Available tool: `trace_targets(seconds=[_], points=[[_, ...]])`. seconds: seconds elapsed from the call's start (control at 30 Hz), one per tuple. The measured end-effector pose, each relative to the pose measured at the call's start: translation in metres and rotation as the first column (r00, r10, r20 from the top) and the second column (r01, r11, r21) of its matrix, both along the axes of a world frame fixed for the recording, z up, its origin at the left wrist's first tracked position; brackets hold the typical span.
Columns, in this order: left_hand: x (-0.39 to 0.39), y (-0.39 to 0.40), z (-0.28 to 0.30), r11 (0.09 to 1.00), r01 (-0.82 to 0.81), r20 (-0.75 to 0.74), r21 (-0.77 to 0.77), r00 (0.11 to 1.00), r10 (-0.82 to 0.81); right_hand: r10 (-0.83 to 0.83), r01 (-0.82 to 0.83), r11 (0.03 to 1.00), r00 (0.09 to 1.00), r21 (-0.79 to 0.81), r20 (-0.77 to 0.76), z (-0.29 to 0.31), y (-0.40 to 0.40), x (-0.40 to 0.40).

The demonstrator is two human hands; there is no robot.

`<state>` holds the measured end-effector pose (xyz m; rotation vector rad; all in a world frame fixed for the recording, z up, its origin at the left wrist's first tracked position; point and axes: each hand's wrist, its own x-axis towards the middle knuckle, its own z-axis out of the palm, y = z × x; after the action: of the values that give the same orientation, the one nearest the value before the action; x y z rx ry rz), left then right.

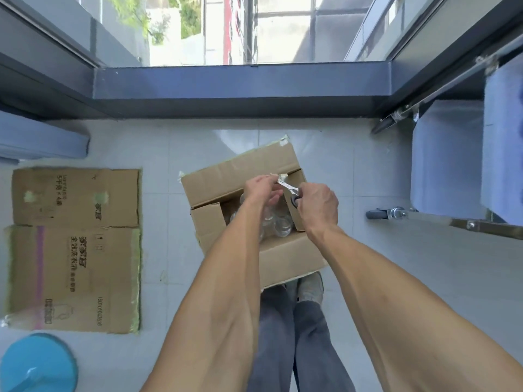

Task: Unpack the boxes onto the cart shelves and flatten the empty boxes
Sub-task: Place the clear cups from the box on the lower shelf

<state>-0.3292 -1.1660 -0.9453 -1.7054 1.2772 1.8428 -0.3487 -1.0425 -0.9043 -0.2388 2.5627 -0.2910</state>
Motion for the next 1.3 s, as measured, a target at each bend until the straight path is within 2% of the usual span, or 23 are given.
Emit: trace_targets(seconds=[0.1,0.27,0.37,0.47,0.53,0.6,0.67,0.7,0.77,0.8,0.87,0.93,0.97,1.1,1.3], points=[[-0.02,-0.007,-0.006,1.0,-0.011,-0.008,-0.002,1.0,0.011,0.048,-0.048,0.998,0.999,-0.029,-0.022,-0.003,0.002,-0.011],[-0.035,-0.023,-0.013,0.999,-0.014,-0.047,0.044,0.999,0.016,0.028,-0.028,0.996,1.0,-0.08,-0.013,-0.015,-0.003,-0.029],[-0.045,-0.03,-0.014,0.995,-0.101,-0.053,0.027,0.993,0.102,0.029,-0.04,0.985,0.997,-0.168,-0.069,-0.02,-0.009,-0.036],[-0.061,-0.037,-0.014,0.984,-0.18,-0.048,-0.01,0.983,0.179,-0.099,0.042,0.955,0.978,-0.293,-0.182,-0.02,-0.02,-0.04],[-0.073,-0.04,-0.012,0.977,-0.209,-0.07,-0.04,0.976,0.206,-0.242,0.188,0.948,0.95,-0.257,-0.199,-0.022,-0.028,-0.044],[-0.088,-0.041,-0.013,0.979,-0.199,-0.104,-0.046,0.976,0.193,-0.491,0.464,0.855,0.869,-0.23,-0.07,-0.028,-0.034,-0.06],[-0.106,-0.044,-0.016,0.983,-0.173,-0.131,-0.054,0.978,0.165,-0.693,0.691,0.671,0.713,-0.269,0.103,-0.039,-0.039,-0.085],[-0.114,-0.045,-0.018,0.984,-0.167,-0.142,-0.062,0.977,0.157,-0.736,0.742,0.603,0.659,-0.291,0.155,-0.043,-0.04,-0.096],[-0.133,-0.049,-0.029,0.985,-0.145,-0.156,-0.094,0.979,0.129,-0.76,0.773,0.556,0.621,-0.304,0.191,-0.056,-0.044,-0.121],[-0.143,-0.051,-0.037,0.985,-0.104,-0.152,-0.138,0.985,0.083,-0.765,0.775,0.558,0.619,-0.298,0.177,-0.063,-0.047,-0.133],[-0.159,-0.056,-0.054,0.944,0.1,-0.092,-0.314,0.986,-0.136,-0.769,0.764,0.571,0.626,-0.301,0.132,-0.079,-0.053,-0.153],[-0.18,-0.063,-0.074,0.804,0.335,0.051,-0.492,0.933,-0.357,-0.745,0.731,0.611,0.661,-0.304,0.09,-0.103,-0.062,-0.178],[-0.191,-0.067,-0.087,0.743,0.389,0.112,-0.544,0.912,-0.395,-0.728,0.711,0.64,0.683,-0.29,0.068,-0.117,-0.068,-0.19],[-0.239,-0.076,-0.131,0.692,0.432,0.234,-0.578,0.9,-0.367,-0.643,0.619,0.739,0.766,-0.267,-0.001,-0.16,-0.089,-0.226],[-0.288,-0.083,-0.189,0.743,0.326,0.242,-0.584,0.944,-0.224,-0.531,0.509,0.818,0.847,-0.268,-0.015,-0.212,-0.112,-0.267]])
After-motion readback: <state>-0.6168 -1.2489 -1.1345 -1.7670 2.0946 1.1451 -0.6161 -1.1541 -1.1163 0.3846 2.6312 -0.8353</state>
